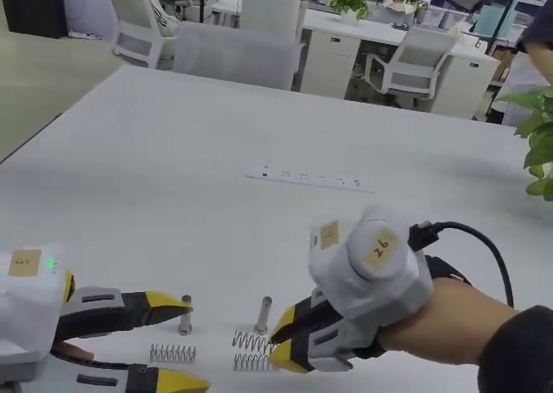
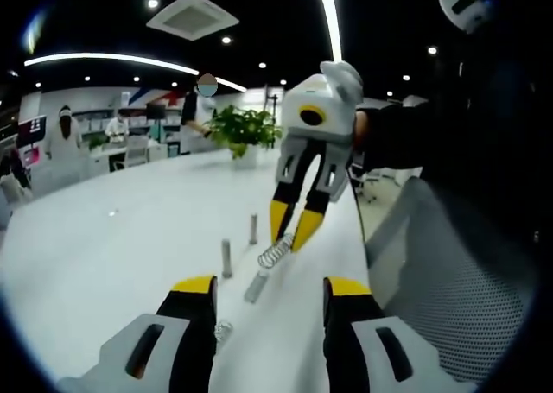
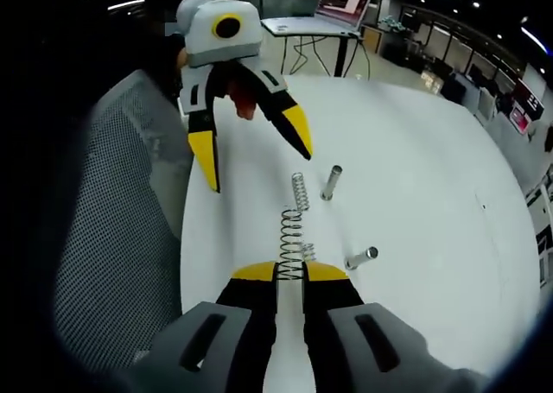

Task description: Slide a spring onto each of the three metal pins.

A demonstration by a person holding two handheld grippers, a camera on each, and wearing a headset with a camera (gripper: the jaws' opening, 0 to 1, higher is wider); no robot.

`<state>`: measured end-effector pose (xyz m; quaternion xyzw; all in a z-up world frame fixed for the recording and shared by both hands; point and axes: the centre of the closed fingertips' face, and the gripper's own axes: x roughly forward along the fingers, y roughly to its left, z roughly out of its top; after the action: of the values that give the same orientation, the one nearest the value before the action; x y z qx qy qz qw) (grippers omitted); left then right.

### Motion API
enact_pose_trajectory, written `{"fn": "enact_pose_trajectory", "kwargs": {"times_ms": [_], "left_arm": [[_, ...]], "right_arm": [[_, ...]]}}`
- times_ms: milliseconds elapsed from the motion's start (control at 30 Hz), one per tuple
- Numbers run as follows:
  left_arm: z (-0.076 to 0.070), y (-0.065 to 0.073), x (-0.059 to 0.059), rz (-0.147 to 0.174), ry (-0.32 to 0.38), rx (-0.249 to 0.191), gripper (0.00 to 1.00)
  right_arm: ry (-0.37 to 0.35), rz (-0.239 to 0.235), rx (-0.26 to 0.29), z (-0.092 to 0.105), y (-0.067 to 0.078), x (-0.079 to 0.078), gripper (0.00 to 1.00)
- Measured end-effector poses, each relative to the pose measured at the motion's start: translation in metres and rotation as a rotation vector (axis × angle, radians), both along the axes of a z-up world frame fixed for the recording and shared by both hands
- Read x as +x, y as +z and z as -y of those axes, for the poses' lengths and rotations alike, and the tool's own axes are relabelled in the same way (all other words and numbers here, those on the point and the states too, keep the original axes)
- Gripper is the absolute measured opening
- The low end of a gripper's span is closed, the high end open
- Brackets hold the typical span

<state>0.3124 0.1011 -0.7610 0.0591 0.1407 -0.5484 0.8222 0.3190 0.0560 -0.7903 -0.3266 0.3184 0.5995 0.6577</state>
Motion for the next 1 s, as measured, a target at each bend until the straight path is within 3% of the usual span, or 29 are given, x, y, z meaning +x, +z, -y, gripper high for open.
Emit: {"fn": "enact_pose_trajectory", "kwargs": {"times_ms": [367, 533, 1000], "left_arm": [[0.015, -0.002, -0.003, 0.022, -0.062, 0.019, 0.31], [0.019, 0.000, -0.006, 0.020, -0.088, 0.004, 0.22], [0.026, -0.003, -0.017, 0.013, -0.142, 0.018, 0.08]], "right_arm": [[0.063, 0.011, 0.017, -0.009, 0.007, -0.009, 0.07], [0.088, -0.002, 0.030, -0.013, 0.010, -0.015, 0.07], [0.159, -0.001, 0.044, -0.017, 0.013, -0.027, 0.07]]}}
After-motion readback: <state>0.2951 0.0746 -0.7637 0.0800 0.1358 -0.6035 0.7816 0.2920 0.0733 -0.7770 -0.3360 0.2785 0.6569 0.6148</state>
